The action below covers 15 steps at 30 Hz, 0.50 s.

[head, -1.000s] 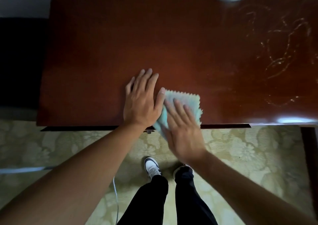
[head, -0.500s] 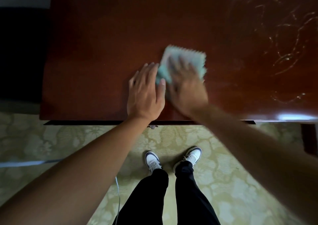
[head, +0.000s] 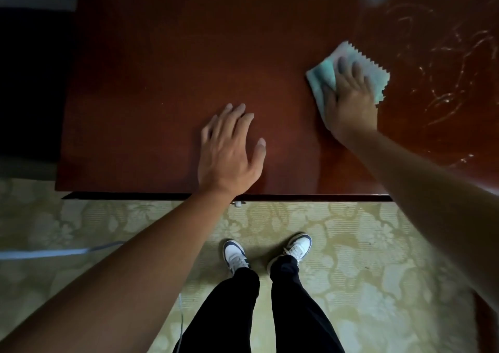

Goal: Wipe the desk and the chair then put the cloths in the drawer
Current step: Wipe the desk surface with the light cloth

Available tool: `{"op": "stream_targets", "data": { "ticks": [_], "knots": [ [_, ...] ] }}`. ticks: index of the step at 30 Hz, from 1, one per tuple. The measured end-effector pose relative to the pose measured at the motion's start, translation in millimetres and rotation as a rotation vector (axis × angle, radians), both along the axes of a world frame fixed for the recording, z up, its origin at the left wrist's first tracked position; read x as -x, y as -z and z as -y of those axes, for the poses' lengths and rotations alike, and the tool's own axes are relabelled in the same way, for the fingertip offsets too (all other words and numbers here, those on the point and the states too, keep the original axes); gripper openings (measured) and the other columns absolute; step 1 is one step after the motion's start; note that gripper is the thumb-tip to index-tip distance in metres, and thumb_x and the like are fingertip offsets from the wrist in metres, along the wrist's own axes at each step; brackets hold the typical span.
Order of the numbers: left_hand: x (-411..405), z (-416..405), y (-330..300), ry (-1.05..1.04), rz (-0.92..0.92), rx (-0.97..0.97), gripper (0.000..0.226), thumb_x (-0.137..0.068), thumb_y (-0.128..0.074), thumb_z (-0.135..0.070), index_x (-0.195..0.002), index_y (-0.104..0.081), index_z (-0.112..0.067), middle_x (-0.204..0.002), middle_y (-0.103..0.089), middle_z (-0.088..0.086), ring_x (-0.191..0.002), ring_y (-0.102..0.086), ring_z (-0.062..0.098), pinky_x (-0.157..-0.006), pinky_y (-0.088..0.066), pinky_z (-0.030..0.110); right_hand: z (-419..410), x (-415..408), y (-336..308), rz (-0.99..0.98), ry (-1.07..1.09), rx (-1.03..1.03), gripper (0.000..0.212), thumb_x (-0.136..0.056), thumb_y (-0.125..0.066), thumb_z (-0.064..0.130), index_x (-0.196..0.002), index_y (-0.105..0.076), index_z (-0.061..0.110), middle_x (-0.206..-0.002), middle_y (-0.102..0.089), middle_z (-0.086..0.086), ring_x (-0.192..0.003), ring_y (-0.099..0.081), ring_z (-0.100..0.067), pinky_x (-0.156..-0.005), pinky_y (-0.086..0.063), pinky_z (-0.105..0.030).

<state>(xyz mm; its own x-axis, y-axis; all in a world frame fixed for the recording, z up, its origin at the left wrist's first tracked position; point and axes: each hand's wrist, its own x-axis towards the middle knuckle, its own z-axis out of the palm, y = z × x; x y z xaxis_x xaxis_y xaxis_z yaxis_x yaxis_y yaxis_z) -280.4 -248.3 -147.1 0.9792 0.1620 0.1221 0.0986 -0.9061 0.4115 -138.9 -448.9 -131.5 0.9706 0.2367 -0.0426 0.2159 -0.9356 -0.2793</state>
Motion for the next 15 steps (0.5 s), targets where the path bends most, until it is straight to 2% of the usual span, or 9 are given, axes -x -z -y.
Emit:
{"op": "stream_targets", "data": {
  "ticks": [2,5,9,11,15],
  "knots": [
    [0,0,1,0.000,0.002,-0.018,0.051,-0.092,-0.042,-0.044,-0.133,-0.053,-0.016,-0.147,-0.048,0.003,-0.143,-0.033,0.021,-0.116,-0.021,0.040,-9,21,1,0.030,0.003,0.008,0.050,-0.104,-0.032,0.027,-0.151,-0.032,0.008,-0.159,-0.026,-0.012,-0.148,-0.018,-0.032,-0.121,-0.015,-0.046],
    [-1,1,2,0.002,0.006,-0.031,0.051,-0.091,-0.043,-0.044,-0.133,-0.053,-0.016,-0.147,-0.048,0.003,-0.142,-0.034,0.022,-0.115,-0.022,0.041,-7,101,-1,0.065,-0.092,-0.054,0.050,-0.100,-0.038,0.022,-0.145,-0.041,0.003,-0.153,-0.036,-0.017,-0.143,-0.030,-0.038,-0.117,-0.026,-0.050],
    [-1,2,2,0.002,0.002,-0.064,0.051,-0.091,-0.043,-0.043,-0.133,-0.052,-0.016,-0.148,-0.047,0.004,-0.142,-0.033,0.022,-0.115,-0.023,0.042,18,176,-2,0.022,-0.272,-0.065,0.048,-0.101,-0.042,0.026,-0.145,-0.043,0.007,-0.152,-0.040,-0.008,-0.145,-0.029,-0.032,-0.116,-0.029,-0.051],
    [-1,2,3,0.000,0.003,-0.073,0.050,-0.091,-0.043,-0.043,-0.133,-0.051,-0.016,-0.147,-0.047,0.004,-0.142,-0.033,0.022,-0.115,-0.024,0.044,28,162,-1,0.027,-0.298,-0.059,0.048,-0.100,-0.043,0.027,-0.144,-0.045,0.007,-0.150,-0.043,-0.007,-0.142,-0.034,-0.033,-0.116,-0.030,-0.050],
    [-1,3,5,-0.010,-0.015,-0.094,0.049,-0.092,-0.043,-0.043,-0.134,-0.049,-0.018,-0.148,-0.046,0.003,-0.143,-0.032,0.021,-0.115,-0.024,0.044,24,73,-1,0.064,-0.121,-0.043,0.050,-0.101,-0.043,0.027,-0.146,-0.040,0.006,-0.150,-0.042,-0.012,-0.142,-0.033,-0.037,-0.117,-0.026,-0.049]
  ]
}}
